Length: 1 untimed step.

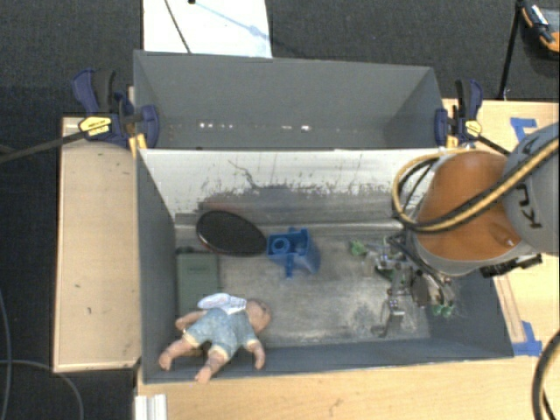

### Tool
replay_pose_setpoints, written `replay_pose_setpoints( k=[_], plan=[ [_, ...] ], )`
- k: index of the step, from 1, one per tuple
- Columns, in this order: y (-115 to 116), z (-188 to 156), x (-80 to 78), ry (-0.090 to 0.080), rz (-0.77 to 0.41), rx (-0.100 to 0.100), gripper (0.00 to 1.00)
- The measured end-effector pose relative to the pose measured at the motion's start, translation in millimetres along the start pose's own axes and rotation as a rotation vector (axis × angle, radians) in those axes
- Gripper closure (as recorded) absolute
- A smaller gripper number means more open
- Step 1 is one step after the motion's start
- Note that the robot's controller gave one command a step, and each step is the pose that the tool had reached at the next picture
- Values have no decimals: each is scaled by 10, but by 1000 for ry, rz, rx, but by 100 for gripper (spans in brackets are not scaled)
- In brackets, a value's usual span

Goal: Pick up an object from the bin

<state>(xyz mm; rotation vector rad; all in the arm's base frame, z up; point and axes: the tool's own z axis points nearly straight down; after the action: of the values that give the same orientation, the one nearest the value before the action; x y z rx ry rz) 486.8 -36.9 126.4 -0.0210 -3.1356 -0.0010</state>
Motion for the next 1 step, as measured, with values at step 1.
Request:
replay_pose_setpoints(
  k=[1],
  plan=[
    [0, -43, -19, -8, -2, 1, 0]
  ],
)
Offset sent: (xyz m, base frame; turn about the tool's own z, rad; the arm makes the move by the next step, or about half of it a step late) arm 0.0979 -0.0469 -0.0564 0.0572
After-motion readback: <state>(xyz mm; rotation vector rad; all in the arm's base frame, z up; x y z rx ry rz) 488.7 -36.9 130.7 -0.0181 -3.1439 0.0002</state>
